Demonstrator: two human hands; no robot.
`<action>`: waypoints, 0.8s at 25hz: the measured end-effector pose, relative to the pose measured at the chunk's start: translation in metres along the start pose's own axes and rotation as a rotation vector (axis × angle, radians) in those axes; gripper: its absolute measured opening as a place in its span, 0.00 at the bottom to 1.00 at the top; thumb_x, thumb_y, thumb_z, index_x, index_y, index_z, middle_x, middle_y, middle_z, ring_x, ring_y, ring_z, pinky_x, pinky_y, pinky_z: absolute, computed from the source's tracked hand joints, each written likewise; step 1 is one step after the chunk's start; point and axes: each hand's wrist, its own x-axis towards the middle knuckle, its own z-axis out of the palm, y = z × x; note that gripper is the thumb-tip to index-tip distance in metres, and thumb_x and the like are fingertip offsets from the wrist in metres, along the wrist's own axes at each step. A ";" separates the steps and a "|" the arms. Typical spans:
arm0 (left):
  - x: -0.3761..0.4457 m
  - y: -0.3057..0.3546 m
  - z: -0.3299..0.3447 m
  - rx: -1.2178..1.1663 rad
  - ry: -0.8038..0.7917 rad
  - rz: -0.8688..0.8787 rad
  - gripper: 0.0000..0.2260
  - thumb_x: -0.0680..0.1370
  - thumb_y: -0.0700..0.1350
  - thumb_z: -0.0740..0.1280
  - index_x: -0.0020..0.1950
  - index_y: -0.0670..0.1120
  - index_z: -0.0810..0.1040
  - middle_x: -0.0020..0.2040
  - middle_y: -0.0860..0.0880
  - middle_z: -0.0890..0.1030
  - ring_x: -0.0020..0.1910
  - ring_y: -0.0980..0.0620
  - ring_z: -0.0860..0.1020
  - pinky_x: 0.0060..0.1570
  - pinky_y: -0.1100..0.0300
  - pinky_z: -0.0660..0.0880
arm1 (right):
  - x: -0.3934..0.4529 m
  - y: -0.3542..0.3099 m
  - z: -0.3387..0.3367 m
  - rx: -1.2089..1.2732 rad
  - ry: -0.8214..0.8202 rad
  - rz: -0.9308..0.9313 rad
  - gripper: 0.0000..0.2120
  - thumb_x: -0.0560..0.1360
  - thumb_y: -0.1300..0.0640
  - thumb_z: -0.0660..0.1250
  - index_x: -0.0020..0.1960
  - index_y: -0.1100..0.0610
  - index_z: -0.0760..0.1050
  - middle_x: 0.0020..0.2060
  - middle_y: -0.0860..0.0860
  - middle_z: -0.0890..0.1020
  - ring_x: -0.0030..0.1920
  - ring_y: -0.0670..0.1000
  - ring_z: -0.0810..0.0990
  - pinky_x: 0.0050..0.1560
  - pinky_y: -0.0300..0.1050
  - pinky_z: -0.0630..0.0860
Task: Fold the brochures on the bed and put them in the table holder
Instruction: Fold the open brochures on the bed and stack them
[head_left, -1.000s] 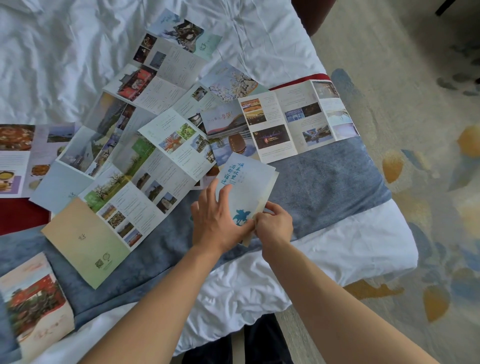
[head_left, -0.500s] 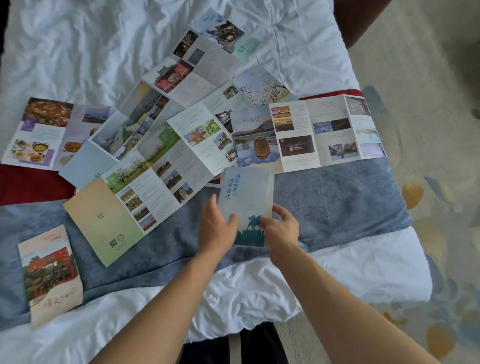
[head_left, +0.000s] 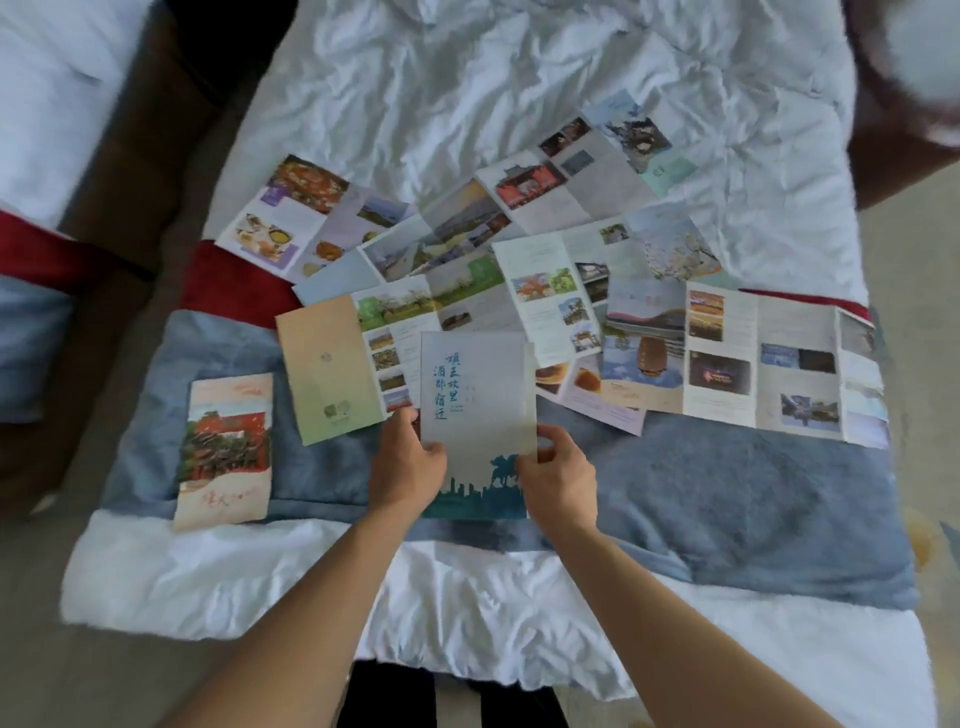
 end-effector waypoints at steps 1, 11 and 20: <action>0.002 -0.012 -0.013 0.007 0.029 -0.004 0.12 0.75 0.39 0.67 0.56 0.49 0.71 0.56 0.47 0.78 0.51 0.44 0.79 0.42 0.53 0.78 | -0.004 -0.006 0.016 -0.049 -0.025 -0.026 0.17 0.74 0.55 0.65 0.62 0.45 0.76 0.43 0.44 0.85 0.41 0.49 0.84 0.43 0.51 0.83; 0.038 -0.160 -0.147 0.093 0.203 0.016 0.14 0.74 0.38 0.68 0.58 0.44 0.71 0.57 0.44 0.77 0.52 0.43 0.78 0.41 0.51 0.78 | -0.054 -0.071 0.208 -0.343 -0.144 -0.154 0.20 0.72 0.53 0.67 0.64 0.52 0.73 0.54 0.52 0.84 0.52 0.58 0.81 0.52 0.53 0.79; 0.091 -0.248 -0.206 0.015 0.176 0.016 0.22 0.76 0.37 0.66 0.68 0.50 0.66 0.57 0.46 0.74 0.52 0.46 0.79 0.40 0.54 0.82 | -0.058 -0.100 0.326 -0.406 -0.160 -0.193 0.19 0.73 0.53 0.68 0.63 0.52 0.73 0.51 0.52 0.83 0.44 0.54 0.78 0.41 0.46 0.75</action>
